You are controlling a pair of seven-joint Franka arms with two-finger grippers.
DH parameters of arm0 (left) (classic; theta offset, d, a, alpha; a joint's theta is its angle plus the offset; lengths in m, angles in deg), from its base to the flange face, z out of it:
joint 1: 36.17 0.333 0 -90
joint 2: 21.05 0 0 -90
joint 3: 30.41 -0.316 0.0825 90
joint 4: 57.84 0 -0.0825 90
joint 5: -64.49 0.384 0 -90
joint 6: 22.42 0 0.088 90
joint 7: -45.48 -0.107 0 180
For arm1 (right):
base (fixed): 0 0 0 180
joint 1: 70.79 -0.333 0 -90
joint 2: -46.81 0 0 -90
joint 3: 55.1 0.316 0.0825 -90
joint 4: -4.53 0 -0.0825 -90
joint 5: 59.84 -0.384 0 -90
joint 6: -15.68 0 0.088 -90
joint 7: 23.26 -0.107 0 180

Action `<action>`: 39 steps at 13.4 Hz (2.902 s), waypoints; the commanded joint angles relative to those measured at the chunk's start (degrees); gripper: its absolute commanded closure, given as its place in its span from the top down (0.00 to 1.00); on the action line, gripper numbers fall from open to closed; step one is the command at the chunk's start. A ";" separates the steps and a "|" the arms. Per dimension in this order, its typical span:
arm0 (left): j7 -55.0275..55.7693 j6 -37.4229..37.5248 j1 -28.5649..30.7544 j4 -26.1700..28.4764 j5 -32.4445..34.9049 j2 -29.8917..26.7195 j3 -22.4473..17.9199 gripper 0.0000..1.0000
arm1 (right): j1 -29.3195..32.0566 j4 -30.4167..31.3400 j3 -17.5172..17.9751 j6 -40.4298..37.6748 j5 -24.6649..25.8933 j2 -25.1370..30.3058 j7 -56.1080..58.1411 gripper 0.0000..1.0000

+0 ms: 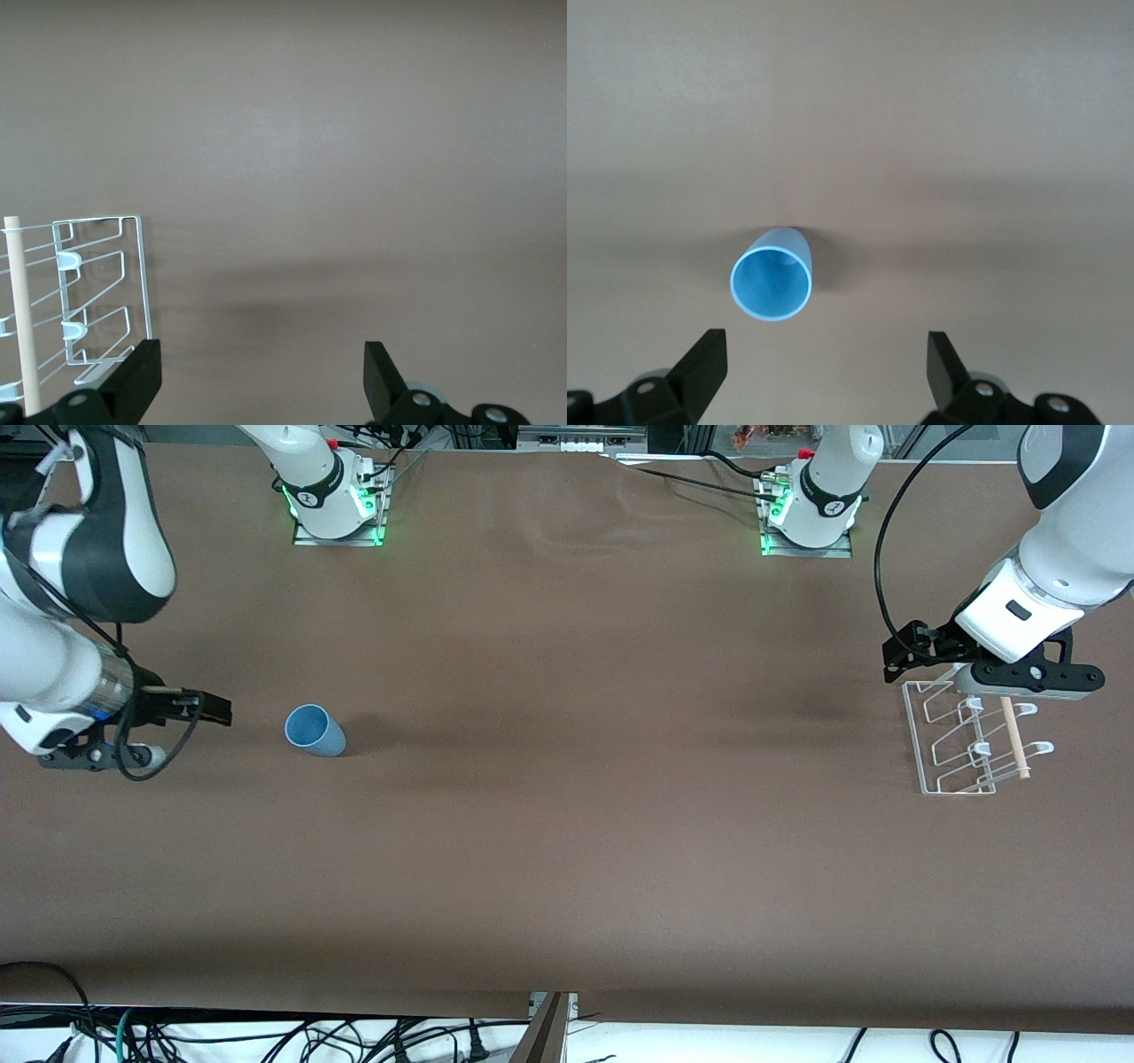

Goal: Transfer cup to left arm and place on rack
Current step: 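Move the right gripper down beside the light blue cup, then close the right gripper on the blue cup's rim and lift it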

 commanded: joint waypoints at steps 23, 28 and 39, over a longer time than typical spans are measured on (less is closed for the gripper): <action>-0.47 0.90 0.28 -0.60 -1.01 -0.30 0.61 1.00 | 0.16 19.57 1.67 22.50 -2.12 -5.45 -1.72 0.99; -0.47 0.90 0.28 -0.60 -0.92 -0.30 0.70 1.00 | 0.16 19.57 1.76 23.73 -2.48 -6.15 -1.63 0.50; -0.47 0.90 0.28 -0.60 -0.92 -0.30 0.61 1.00 | 0.07 13.61 3.77 20.32 -7.81 -5.27 -1.02 0.00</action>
